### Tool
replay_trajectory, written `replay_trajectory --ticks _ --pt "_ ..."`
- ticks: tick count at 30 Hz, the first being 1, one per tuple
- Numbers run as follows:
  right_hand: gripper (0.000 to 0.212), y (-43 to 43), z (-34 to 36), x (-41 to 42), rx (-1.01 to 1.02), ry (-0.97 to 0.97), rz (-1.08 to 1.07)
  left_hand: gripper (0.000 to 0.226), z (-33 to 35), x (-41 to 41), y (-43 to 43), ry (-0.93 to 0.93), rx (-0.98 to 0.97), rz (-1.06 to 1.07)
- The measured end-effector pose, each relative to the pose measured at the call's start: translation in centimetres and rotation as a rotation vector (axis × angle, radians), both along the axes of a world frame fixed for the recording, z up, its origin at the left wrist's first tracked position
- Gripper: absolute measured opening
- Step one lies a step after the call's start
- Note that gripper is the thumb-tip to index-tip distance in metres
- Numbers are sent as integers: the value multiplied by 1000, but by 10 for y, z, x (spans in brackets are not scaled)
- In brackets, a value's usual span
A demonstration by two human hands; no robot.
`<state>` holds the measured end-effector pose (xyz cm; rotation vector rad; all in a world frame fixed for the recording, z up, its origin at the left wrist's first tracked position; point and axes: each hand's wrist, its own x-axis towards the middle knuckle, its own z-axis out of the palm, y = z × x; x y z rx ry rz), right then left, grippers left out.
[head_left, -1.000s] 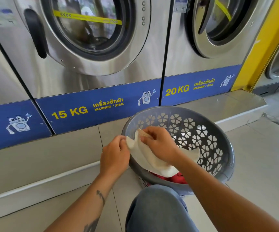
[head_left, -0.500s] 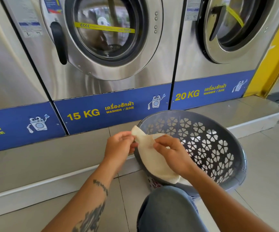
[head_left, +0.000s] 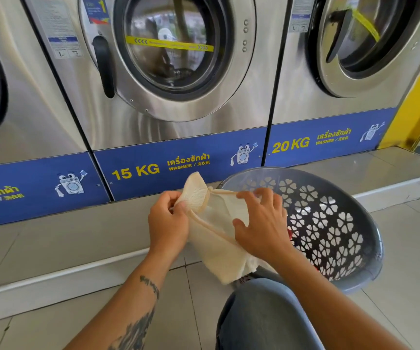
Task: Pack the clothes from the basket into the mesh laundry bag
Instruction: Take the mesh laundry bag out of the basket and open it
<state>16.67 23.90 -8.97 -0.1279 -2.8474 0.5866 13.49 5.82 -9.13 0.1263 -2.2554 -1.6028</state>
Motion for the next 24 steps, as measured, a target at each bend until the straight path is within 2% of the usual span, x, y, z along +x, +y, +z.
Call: replay_trajectory --ticks 1,3,6,11,15,17,19,22,24 --pt "73 -5 2 -5 29 -80 -29 17 3 1 -6 46 -45 18" --pt "87 -15 7 -16 -102 -252 -21 17 8 2 -19 103 -115 58" --pt "77 -34 13 -26 -406 -322 144 17 24 1 -42 162 -181 121" --pt "57 -80 25 -36 -511 -244 369 18 64 1 -81 288 -249 224" --pt "61 -119 32 -40 -734 -334 555 31 80 13 -110 208 -270 147" --pt "64 -136 23 -42 -724 -362 586 41 72 17 -122 66 -289 17" --pt "64 -147 8 -42 -687 -372 561 37 52 16 -131 -35 -333 -80" --pt "59 -145 -21 -38 -586 -399 488 33 14 18 -138 -44 -323 -5" --pt "50 -142 -38 -33 -537 -522 479 33 -6 22 -140 -5 -277 97"
